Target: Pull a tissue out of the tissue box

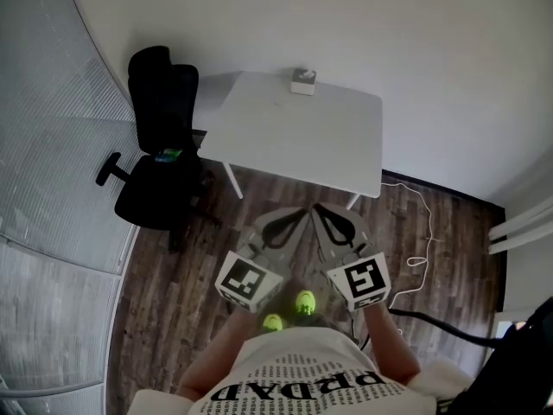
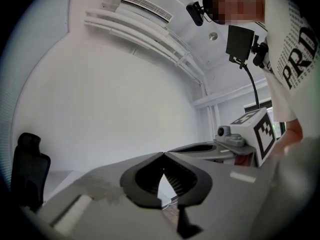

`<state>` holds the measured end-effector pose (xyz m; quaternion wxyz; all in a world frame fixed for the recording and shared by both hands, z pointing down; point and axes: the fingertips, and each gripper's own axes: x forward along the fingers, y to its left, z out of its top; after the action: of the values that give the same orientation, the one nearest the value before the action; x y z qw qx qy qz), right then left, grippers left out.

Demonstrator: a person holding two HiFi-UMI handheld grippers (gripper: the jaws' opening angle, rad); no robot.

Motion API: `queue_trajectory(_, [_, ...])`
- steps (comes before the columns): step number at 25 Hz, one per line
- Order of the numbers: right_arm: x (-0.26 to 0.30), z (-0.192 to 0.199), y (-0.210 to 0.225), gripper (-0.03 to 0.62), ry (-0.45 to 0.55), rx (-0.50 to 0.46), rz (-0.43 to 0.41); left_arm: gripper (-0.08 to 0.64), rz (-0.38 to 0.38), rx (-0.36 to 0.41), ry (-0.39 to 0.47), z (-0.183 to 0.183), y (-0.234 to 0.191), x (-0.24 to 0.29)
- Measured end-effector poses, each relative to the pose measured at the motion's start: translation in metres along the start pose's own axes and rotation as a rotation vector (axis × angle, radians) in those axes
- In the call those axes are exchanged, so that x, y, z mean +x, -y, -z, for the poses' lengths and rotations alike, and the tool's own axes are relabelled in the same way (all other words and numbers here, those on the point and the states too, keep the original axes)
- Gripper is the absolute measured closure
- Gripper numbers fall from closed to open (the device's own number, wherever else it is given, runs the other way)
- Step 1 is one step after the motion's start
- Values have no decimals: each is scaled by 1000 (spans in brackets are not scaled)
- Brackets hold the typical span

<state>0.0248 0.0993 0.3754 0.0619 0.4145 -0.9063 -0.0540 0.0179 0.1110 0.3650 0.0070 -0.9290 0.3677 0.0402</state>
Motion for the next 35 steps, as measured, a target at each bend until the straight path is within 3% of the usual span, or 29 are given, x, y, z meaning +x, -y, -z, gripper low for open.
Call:
queue_trajectory(6, [14, 0, 42, 582, 24, -12, -10, 568, -37, 9, -7, 3, -18, 34])
queue_trajectory(14, [21, 3, 79, 580, 28, -18, -46, 568, -76, 83, -34, 14, -27, 72])
queue_trajectory(18, [28, 8, 91, 580, 20, -13, -58, 568, -104, 29, -15, 9, -33, 88])
queue_trajectory(29, [81, 20, 111, 580, -10, -10, -58, 568, -92, 1, 4, 18, -84, 115])
queue_trajectory(35, [132, 19, 136, 580, -25, -8, -14, 568, -43, 32, -1, 21, -137, 141])
